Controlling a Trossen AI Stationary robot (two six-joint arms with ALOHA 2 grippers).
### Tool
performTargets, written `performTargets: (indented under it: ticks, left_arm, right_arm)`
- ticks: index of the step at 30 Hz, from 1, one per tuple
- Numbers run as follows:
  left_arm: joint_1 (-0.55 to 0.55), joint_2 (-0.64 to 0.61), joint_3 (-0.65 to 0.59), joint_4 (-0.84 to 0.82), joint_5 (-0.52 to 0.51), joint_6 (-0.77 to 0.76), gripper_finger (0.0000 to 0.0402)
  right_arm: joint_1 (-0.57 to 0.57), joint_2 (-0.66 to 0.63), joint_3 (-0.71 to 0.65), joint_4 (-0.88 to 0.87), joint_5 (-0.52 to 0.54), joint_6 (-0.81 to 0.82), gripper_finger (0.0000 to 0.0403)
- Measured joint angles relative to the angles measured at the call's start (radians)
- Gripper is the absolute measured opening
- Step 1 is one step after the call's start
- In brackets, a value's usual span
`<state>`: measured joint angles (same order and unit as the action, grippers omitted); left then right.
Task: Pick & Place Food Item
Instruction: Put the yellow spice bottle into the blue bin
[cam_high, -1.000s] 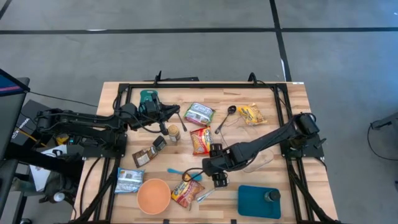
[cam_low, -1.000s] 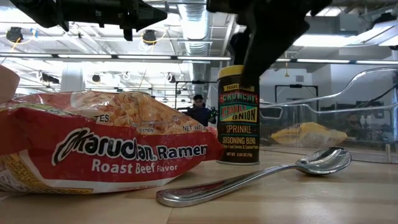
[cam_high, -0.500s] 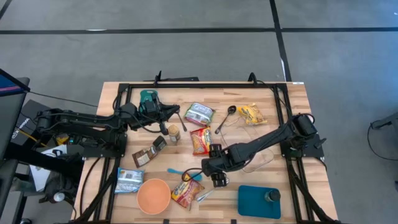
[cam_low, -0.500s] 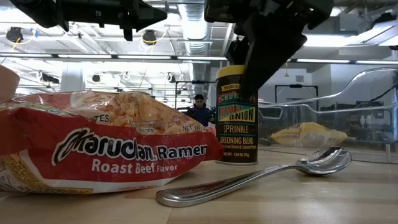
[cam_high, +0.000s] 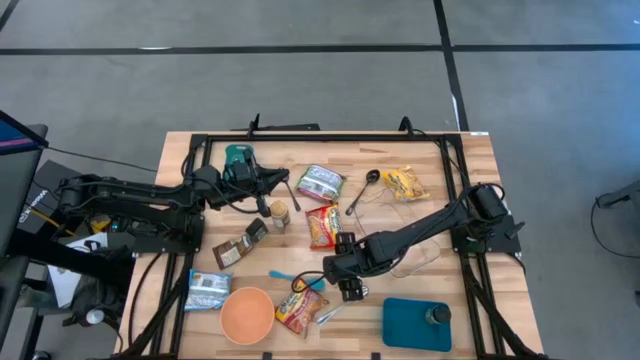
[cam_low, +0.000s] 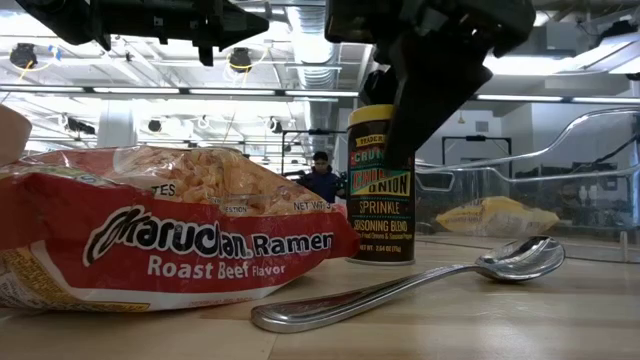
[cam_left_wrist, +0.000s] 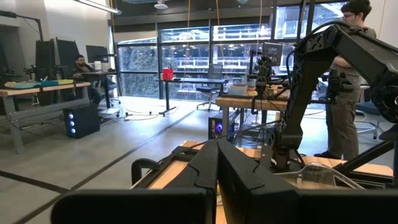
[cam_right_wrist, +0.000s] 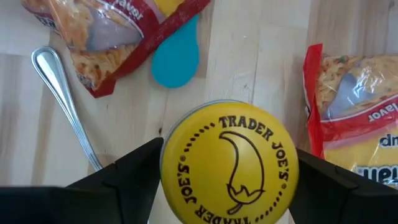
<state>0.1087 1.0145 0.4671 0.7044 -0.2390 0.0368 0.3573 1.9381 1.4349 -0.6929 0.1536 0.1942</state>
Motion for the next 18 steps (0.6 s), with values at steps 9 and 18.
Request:
performTargets:
  ticks: [9,18]
  left_arm:
    - [0.000,0.000,0.000,0.000,0.000,0.000,0.0000]
    - [0.000,0.000,0.000,0.000,0.000,0.000,0.0000]
  right_arm:
    - [0.000,0.000,0.000,-0.002,-0.008,-0.011,0.0286]
    - [0.000,0.000,0.000,-0.003,-0.018,-0.010,0.0256]
